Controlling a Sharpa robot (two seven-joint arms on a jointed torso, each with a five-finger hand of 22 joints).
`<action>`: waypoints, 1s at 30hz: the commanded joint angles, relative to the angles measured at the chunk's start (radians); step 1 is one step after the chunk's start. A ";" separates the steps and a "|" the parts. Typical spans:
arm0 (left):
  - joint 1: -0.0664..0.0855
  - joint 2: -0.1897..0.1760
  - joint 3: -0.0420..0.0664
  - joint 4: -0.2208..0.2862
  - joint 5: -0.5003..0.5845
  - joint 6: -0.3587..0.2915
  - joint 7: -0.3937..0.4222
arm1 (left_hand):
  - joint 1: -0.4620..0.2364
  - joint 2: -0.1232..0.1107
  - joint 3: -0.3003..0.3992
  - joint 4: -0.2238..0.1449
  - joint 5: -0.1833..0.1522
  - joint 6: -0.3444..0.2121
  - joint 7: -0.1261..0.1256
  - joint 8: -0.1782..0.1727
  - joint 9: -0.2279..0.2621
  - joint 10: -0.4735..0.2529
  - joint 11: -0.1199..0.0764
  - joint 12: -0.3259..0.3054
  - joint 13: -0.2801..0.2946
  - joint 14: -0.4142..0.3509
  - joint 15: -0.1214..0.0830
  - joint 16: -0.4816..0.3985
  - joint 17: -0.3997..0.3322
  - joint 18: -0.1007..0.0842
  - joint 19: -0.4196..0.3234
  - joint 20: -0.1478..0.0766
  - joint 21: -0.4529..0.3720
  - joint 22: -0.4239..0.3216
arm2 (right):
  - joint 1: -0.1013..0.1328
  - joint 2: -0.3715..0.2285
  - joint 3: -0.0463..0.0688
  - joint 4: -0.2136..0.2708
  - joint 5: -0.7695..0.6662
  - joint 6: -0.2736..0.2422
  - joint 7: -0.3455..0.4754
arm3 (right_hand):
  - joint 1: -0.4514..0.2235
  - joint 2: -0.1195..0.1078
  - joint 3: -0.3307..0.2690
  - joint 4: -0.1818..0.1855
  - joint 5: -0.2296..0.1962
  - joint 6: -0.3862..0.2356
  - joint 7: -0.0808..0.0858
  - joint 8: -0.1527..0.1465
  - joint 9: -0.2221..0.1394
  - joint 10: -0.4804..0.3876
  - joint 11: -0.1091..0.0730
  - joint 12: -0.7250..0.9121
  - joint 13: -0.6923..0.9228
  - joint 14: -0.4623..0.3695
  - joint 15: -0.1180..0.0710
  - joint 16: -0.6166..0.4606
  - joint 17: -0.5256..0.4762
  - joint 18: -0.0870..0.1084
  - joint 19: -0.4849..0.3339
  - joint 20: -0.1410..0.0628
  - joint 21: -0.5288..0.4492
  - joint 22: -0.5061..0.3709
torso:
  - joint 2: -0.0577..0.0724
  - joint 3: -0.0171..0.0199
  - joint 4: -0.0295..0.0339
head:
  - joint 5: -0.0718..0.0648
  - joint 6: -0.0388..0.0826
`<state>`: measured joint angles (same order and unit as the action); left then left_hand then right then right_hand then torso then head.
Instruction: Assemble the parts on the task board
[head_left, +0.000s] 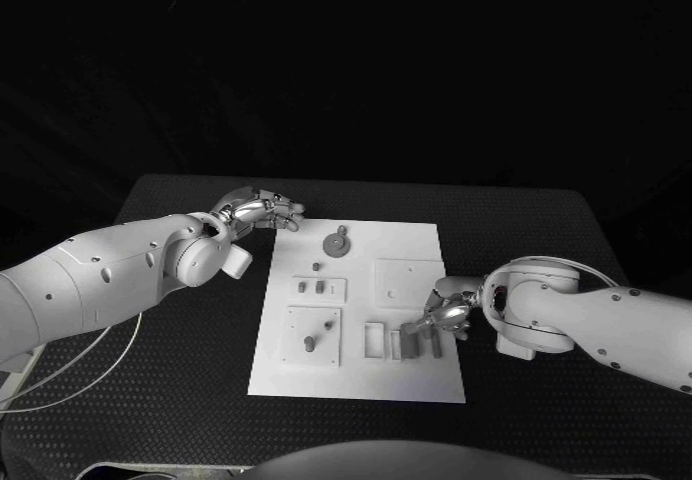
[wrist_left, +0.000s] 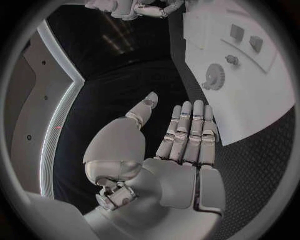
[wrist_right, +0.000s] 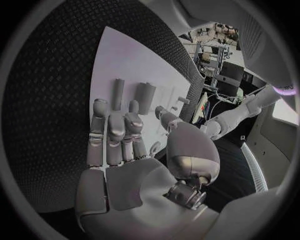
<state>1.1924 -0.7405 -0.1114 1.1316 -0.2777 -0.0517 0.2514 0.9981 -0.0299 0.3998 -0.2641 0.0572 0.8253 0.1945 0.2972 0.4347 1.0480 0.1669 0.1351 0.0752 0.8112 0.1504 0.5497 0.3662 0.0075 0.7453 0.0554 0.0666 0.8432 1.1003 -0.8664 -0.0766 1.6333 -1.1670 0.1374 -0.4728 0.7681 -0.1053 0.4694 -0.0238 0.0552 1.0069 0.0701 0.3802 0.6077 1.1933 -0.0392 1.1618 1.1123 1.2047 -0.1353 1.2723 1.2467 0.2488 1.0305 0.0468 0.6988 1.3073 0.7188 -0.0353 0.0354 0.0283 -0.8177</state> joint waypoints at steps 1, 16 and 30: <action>0.000 0.002 0.000 0.001 0.008 0.022 0.004 | -0.008 0.004 0.007 0.000 -0.002 -0.007 0.001 0.002 -0.001 -0.002 0.000 0.001 0.000 -0.002 0.006 -0.005 0.001 -0.008 -0.005 0.002 0.002 -0.001 | -0.003 0.007 -0.008 -0.012 -0.063 -0.022 -0.024 | -0.004 -0.006 0.004 -0.004 -0.002 0.008 0.001 -0.005 0.001 0.007 0.000 0.005 0.001 -0.005 -0.003 0.008 -0.004 0.013 -0.004 -0.006 0.007 0.025 | 0.000 -0.0001 0.0030 | 0.002 -0.003; 0.000 -0.002 -0.001 0.004 0.008 0.026 0.002 | -0.008 0.004 0.009 -0.001 -0.001 -0.007 0.001 0.002 -0.001 -0.001 0.000 0.001 0.000 -0.003 0.006 -0.006 0.003 -0.008 -0.006 0.003 0.002 -0.001 | -0.024 0.047 -0.027 -0.040 -0.063 -0.027 -0.023 | -0.021 -0.024 0.013 -0.004 -0.002 0.002 0.005 -0.021 0.006 0.004 0.003 0.007 -0.003 -0.015 0.000 0.023 -0.029 0.013 -0.012 -0.006 0.018 0.023 | -0.001 -0.0010 -0.0001 | 0.018 -0.015; 0.000 -0.003 -0.001 0.007 0.008 0.025 0.004 | -0.010 0.003 0.009 -0.001 -0.001 -0.007 0.001 0.002 -0.001 -0.001 0.000 0.001 0.000 -0.003 0.006 -0.007 0.003 -0.008 -0.007 0.003 0.002 -0.002 | -0.036 0.074 -0.027 -0.055 -0.077 -0.036 -0.022 | -0.029 -0.041 0.032 -0.001 -0.002 -0.001 0.008 -0.037 0.008 0.000 0.006 0.004 -0.012 -0.027 0.002 0.036 -0.055 0.013 -0.020 -0.005 0.025 0.023 | -0.002 -0.0022 0.0018 | 0.015 -0.017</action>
<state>1.1923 -0.7449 -0.1128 1.1357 -0.2770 -0.0414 0.2469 0.9983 -0.0300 0.4020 -0.2664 0.0572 0.8253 0.1945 0.2972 0.4349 1.0480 0.1669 0.1351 0.0750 0.8112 0.1504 0.5497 0.3681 0.0075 0.7452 0.0554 0.0666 0.8425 1.0705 -0.7972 -0.1002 1.5812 -1.2216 0.0960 -0.4913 0.7346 -0.1396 0.4976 -0.0267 0.0552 1.0039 0.0720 0.3491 0.6195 1.1937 -0.0392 1.1656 1.1012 1.1838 -0.1321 1.3048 1.1924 0.2486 1.0182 0.0413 0.7184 1.3073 0.7180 -0.0370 0.0351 0.0436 -0.8330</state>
